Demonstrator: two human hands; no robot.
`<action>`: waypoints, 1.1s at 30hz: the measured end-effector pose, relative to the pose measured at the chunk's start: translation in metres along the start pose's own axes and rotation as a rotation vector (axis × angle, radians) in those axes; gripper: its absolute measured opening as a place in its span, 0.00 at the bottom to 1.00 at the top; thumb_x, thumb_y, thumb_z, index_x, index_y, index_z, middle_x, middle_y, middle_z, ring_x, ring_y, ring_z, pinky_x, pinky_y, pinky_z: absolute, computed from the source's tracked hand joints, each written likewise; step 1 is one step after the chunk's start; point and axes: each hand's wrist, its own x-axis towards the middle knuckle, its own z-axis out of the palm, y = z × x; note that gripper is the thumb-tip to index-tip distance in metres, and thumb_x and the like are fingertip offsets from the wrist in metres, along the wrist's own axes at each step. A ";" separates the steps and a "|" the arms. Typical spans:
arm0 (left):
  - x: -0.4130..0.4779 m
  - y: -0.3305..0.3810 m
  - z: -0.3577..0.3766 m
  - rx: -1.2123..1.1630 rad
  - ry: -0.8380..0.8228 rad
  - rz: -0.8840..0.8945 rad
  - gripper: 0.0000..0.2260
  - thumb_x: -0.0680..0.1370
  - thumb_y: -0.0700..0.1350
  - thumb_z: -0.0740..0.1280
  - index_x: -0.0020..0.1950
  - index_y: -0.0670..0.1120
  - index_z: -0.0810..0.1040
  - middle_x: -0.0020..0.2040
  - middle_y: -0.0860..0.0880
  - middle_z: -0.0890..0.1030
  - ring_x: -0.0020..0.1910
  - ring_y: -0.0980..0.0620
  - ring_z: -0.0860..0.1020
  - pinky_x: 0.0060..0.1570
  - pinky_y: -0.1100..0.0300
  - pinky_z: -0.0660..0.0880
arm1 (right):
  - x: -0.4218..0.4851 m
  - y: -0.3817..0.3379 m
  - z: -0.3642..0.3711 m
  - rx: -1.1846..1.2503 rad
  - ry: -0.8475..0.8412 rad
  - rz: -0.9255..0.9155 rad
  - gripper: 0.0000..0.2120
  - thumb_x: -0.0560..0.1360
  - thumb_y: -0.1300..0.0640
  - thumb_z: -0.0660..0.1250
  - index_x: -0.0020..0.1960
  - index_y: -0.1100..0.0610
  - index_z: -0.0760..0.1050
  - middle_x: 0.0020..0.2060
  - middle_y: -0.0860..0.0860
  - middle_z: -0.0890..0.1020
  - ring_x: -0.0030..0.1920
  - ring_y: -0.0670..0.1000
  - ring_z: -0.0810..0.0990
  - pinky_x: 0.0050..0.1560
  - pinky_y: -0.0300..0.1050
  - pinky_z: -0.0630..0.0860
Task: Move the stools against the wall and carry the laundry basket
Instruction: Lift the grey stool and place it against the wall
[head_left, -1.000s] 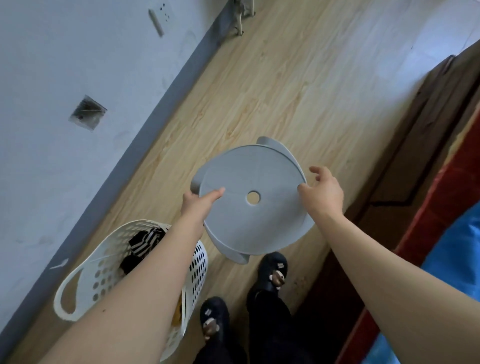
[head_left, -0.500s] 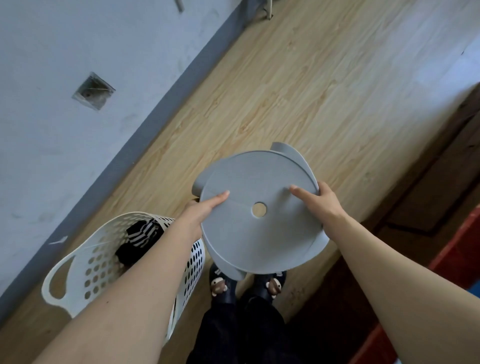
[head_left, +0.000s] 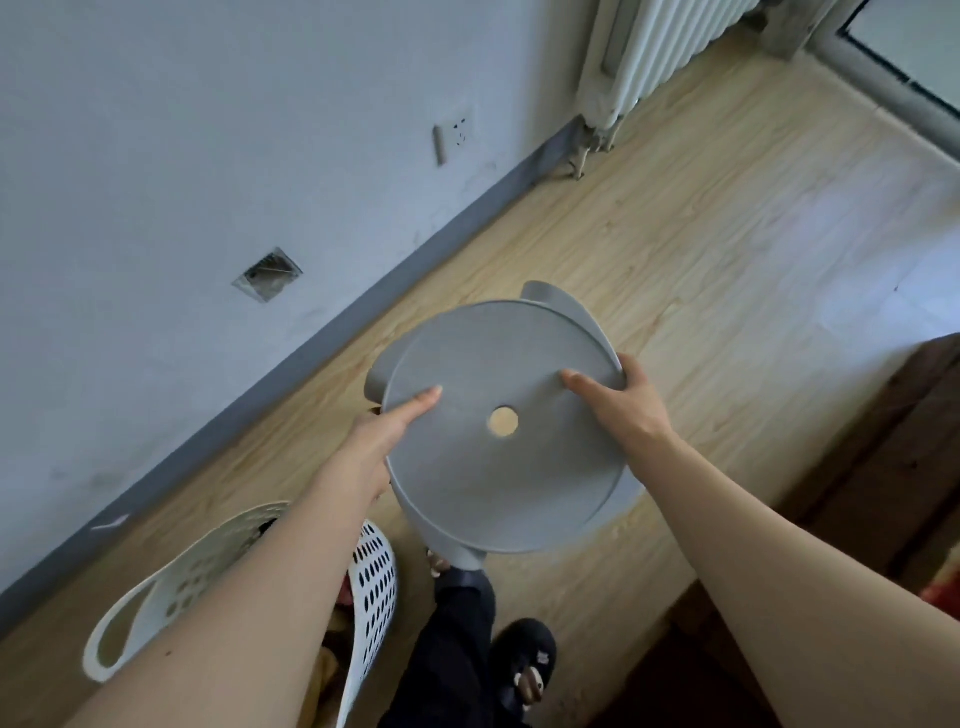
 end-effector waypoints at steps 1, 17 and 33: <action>0.002 0.012 -0.003 -0.019 0.004 0.013 0.23 0.68 0.49 0.77 0.58 0.40 0.79 0.53 0.39 0.84 0.45 0.43 0.83 0.38 0.55 0.78 | 0.005 -0.014 0.005 -0.002 0.000 -0.009 0.27 0.65 0.43 0.73 0.62 0.45 0.71 0.52 0.47 0.80 0.53 0.54 0.79 0.58 0.56 0.76; 0.111 0.164 -0.069 -0.201 0.090 0.034 0.12 0.68 0.46 0.76 0.49 0.44 0.81 0.42 0.45 0.86 0.36 0.49 0.84 0.30 0.59 0.78 | 0.139 -0.177 0.137 -0.126 -0.116 -0.096 0.27 0.66 0.45 0.74 0.63 0.46 0.72 0.49 0.47 0.80 0.49 0.52 0.80 0.54 0.53 0.79; 0.165 0.171 -0.068 -0.103 0.188 0.127 0.25 0.68 0.47 0.77 0.62 0.39 0.78 0.56 0.38 0.83 0.50 0.40 0.83 0.54 0.44 0.79 | 0.183 -0.171 0.157 -0.255 -0.156 -0.105 0.31 0.71 0.49 0.68 0.72 0.48 0.62 0.58 0.50 0.77 0.51 0.53 0.77 0.50 0.49 0.72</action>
